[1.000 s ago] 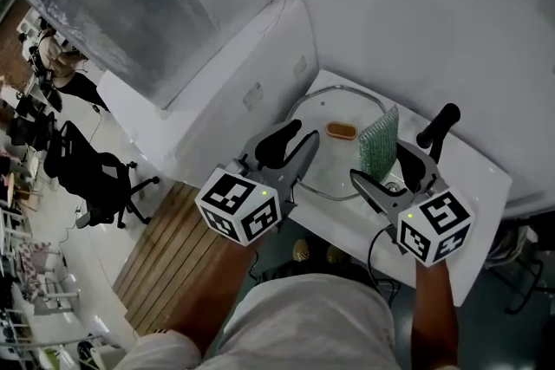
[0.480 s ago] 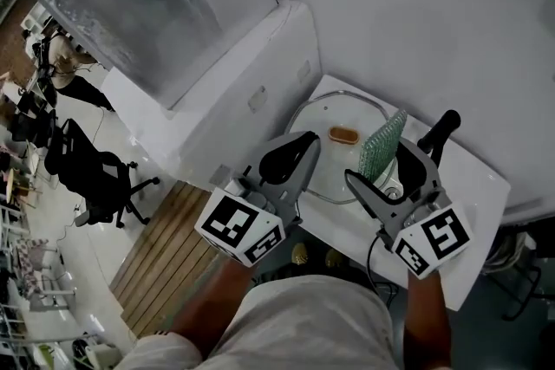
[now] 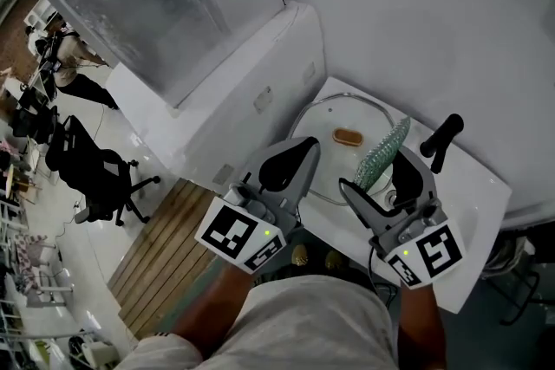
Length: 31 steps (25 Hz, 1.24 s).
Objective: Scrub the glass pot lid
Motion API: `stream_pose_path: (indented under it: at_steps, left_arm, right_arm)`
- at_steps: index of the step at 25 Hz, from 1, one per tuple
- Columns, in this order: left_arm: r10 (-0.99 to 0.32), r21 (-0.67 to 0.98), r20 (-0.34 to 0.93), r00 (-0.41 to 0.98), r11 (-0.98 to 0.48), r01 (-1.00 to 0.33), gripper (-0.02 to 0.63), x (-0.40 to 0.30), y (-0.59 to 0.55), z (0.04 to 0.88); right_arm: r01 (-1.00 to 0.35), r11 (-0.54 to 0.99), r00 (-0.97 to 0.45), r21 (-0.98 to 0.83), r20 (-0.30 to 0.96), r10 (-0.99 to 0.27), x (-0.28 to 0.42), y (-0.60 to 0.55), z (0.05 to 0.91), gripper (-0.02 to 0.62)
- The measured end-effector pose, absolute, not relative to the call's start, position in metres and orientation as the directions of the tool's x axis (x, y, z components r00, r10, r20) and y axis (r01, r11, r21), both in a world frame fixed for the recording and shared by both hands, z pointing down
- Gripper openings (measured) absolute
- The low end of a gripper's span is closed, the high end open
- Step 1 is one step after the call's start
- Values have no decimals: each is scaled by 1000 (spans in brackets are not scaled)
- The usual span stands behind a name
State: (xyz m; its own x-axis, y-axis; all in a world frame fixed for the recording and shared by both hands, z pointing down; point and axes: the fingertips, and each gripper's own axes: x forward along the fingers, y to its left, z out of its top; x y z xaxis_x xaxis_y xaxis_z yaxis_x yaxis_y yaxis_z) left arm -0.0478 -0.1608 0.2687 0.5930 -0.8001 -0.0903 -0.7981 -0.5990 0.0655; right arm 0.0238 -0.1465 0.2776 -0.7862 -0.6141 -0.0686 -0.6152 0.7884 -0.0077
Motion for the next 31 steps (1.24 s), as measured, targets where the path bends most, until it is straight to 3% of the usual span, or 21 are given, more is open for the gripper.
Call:
stream_pose_path:
  at_steps: [31]
  left_arm:
    - [-796,74,-78,600,-605,-793,15,-42,-159,272]
  right_arm:
    - [-619,786,-785,3,-47,-618,25,-143,286,348]
